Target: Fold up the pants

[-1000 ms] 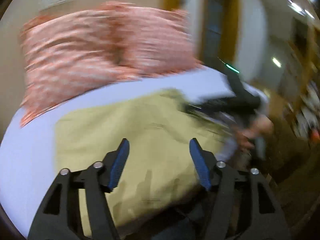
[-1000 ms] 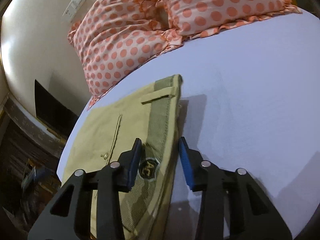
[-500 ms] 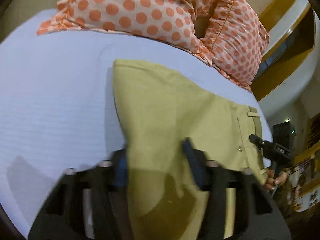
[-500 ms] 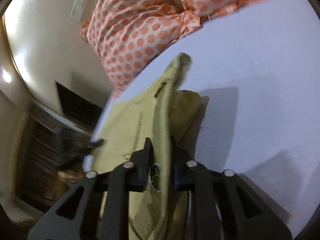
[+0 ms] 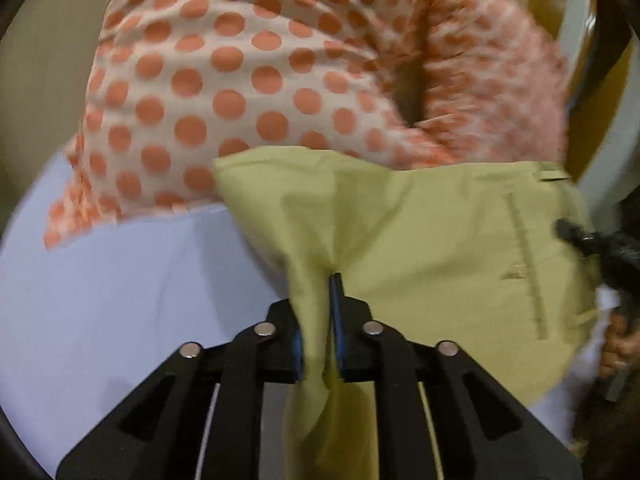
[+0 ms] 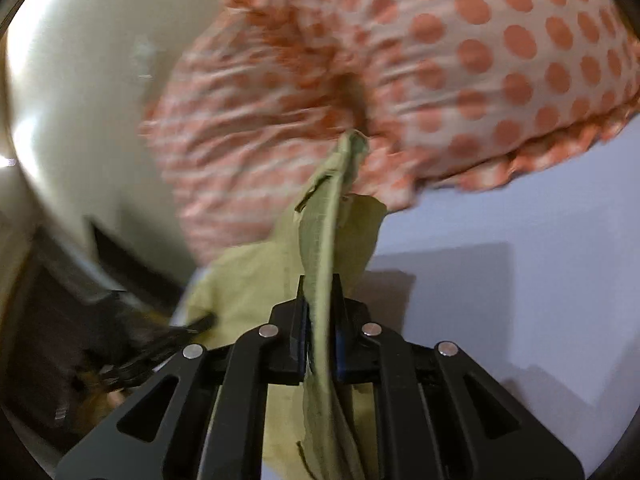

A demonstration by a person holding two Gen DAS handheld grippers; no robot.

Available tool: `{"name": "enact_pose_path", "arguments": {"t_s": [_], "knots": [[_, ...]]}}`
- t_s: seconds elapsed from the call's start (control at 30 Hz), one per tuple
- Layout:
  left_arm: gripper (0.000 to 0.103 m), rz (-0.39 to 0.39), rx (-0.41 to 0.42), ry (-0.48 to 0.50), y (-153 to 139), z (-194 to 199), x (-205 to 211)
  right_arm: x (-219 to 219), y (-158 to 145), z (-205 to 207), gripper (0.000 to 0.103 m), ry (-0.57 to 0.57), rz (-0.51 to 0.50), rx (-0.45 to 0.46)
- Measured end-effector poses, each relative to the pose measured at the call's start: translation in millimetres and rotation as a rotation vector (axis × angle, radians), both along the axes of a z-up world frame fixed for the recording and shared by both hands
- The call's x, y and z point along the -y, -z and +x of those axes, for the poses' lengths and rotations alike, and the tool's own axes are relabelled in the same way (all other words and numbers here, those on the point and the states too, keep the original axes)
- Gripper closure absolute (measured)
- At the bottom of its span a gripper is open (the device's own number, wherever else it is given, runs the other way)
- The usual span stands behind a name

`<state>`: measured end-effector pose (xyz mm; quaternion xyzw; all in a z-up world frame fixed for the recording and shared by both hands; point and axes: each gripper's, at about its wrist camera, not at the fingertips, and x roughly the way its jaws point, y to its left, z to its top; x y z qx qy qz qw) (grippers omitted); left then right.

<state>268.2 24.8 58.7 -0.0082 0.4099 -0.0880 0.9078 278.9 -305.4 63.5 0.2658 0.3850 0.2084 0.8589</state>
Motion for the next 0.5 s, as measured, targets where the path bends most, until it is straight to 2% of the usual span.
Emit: {"name": "enact_pose_path", "arguments": {"t_s": [0.07, 0.1, 0.13, 0.17, 0.2, 0.23, 0.3, 0.33, 0.37, 0.43, 0.5], "knots": [[0.083, 0.075, -0.015, -0.021, 6.4, 10.1, 7.6, -7.5, 12.8, 13.0, 0.081, 0.058, -0.209, -0.076], [0.080, 0.077, -0.002, -0.026, 4.3, 5.9, 5.0, -8.4, 18.2, 13.8, 0.081, 0.089, -0.323, -0.126], [0.080, 0.086, 0.021, -0.037, 0.2, -1.2, 1.1, -5.8, 19.2, 10.0, 0.081, 0.097, -0.347, -0.130], [0.076, 0.091, 0.053, -0.045, -5.6, -11.5, -4.0, 1.4, 14.6, -0.4, 0.076, 0.115, -0.327, -0.093], [0.067, 0.065, 0.077, -0.035, -12.6, -25.1, -11.8, 7.2, 8.6, -10.2, 0.073, 0.130, -0.298, -0.056], [0.064, -0.004, 0.086, -0.006, -19.1, -38.0, -18.7, 9.9, 3.1, -18.4, 0.069, 0.121, -0.260, -0.028], [0.059, -0.122, 0.075, 0.063, -23.5, -54.2, -21.0, 4.2, -1.4, -29.0, 0.067, 0.037, -0.188, -0.019], [0.057, -0.163, 0.056, 0.102, -22.2, -59.9, -17.2, -4.6, 0.4, -31.1, 0.063, -0.013, -0.172, -0.031], [0.050, -0.194, 0.025, 0.144, -17.6, -64.1, -9.4, -11.7, 3.1, -29.8, 0.052, -0.037, -0.176, -0.047], [0.046, -0.199, -0.050, 0.168, -2.9, -60.2, 6.0, -24.2, 13.0, -25.7, 0.034, -0.053, -0.220, -0.100], [0.046, -0.181, -0.137, 0.135, 17.9, -47.2, 15.8, -30.3, 24.0, -20.0, 0.033, -0.042, -0.257, -0.141]]}}
